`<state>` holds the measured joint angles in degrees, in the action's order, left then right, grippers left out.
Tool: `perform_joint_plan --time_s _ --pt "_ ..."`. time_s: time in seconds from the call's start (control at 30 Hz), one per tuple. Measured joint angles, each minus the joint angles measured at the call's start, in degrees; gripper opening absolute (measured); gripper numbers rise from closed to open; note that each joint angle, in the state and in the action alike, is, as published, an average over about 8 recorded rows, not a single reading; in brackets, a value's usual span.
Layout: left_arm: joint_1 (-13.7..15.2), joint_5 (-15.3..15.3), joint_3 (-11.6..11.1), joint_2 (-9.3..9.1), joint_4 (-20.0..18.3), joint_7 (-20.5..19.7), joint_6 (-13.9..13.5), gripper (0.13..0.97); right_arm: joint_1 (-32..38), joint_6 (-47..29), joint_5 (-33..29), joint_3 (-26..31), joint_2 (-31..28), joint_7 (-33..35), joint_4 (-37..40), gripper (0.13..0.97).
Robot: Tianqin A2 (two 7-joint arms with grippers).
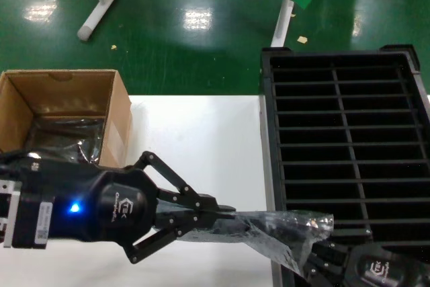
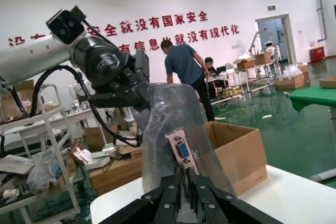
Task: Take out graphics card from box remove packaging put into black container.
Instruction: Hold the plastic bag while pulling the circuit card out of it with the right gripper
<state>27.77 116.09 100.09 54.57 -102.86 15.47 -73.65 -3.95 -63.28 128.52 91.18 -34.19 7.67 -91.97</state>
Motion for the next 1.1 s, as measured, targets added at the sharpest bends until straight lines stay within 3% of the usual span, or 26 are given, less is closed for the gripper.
perform_joint_plan --time_s 0.17,0.47,0.73,0.87,1.1 --pt "-1.28 0.52 -0.45 0.44 -0.94 -0.68 0.43 0.142 0.49 -0.22 0.02 0.12 0.0 0.12 0.13 0.178" --pt "-2.52 0.95 -1.0 1.07 -0.91 0.12 0.11 0.142 0.99 -0.52 0.16 0.4 -0.05 -0.06 -0.09 0.281" --pt "-0.99 0.56 -0.09 -0.41 0.15 1.23 -0.16 0.142 0.22 -0.84 0.12 0.96 -0.35 -0.44 -0.9 0.455" --pt "-0.77 0.45 0.38 -1.2 0.25 1.06 0.15 0.142 0.05 -0.81 0.19 1.05 -0.45 -0.73 -1.04 0.455" --pt "-1.64 0.43 0.69 -1.56 0.03 0.62 0.61 0.142 0.23 -0.95 0.65 0.73 -0.8 -1.34 -0.55 0.525"
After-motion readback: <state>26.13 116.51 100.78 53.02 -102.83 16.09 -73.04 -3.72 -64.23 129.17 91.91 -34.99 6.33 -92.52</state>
